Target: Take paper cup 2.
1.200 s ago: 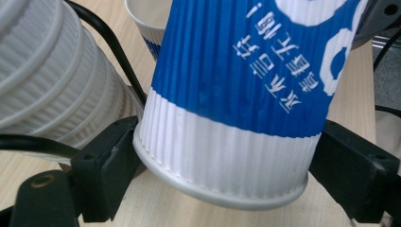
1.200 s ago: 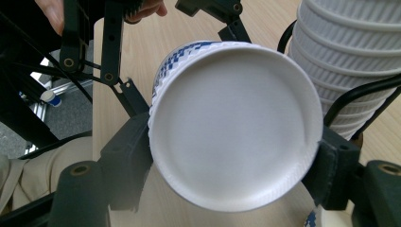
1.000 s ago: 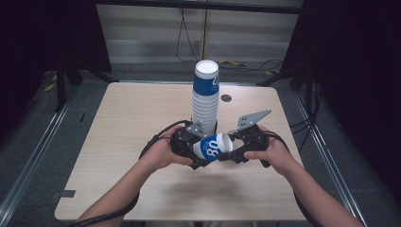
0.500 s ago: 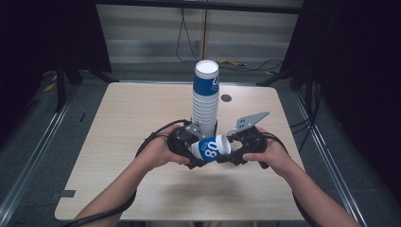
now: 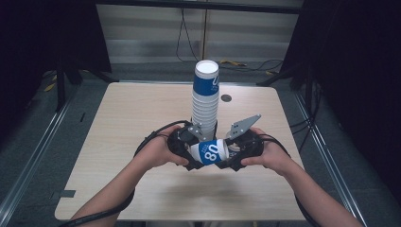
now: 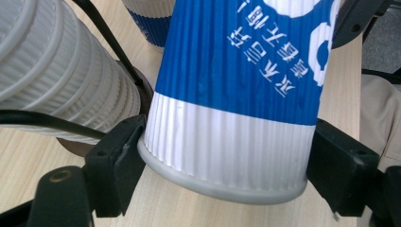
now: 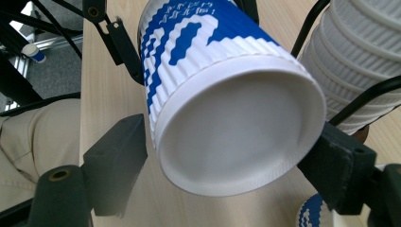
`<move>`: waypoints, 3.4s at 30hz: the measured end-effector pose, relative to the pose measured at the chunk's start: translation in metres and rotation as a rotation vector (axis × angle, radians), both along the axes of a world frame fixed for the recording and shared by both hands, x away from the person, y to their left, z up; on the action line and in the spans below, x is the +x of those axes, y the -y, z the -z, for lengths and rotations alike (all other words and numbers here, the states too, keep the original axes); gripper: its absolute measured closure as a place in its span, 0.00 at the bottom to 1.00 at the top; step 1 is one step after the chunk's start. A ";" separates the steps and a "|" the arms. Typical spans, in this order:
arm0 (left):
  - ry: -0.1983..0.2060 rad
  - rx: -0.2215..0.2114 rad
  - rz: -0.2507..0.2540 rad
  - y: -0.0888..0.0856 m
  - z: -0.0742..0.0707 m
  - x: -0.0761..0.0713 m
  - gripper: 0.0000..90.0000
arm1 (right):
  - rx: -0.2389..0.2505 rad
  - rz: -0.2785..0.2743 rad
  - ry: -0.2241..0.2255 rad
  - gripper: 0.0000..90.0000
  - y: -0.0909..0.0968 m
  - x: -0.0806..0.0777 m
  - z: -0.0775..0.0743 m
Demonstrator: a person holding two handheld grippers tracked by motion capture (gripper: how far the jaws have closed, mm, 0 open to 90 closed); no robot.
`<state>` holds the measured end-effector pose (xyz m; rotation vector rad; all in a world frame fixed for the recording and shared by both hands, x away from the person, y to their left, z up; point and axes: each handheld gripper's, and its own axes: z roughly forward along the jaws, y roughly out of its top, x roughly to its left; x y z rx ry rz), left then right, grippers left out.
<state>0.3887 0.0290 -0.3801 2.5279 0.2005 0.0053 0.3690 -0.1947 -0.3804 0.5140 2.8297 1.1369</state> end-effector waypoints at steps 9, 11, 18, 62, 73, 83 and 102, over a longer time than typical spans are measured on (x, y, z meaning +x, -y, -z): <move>-0.012 0.023 -0.004 -0.001 0.003 0.000 0.23 | -0.035 -0.012 0.000 0.21 -0.001 0.000 0.000; -0.007 0.037 0.004 -0.001 0.003 0.001 0.23 | -0.061 -0.022 0.000 0.20 -0.002 0.001 -0.001; -0.007 0.078 0.010 0.004 0.005 -0.002 0.23 | -0.130 -0.037 0.008 0.20 -0.006 0.001 -0.002; -0.003 0.177 0.065 0.015 0.003 -0.005 0.22 | -0.352 -0.137 0.022 0.35 -0.024 -0.004 0.006; 0.005 0.120 0.066 0.011 0.006 -0.005 0.17 | -0.305 -0.145 0.032 0.35 -0.020 -0.003 0.011; -0.014 0.064 0.064 0.001 0.009 -0.004 0.16 | -0.262 -0.128 0.028 0.36 -0.013 -0.007 0.007; -0.049 -0.037 -0.015 -0.020 0.012 -0.002 0.19 | -0.179 -0.059 0.033 0.35 0.010 -0.006 0.003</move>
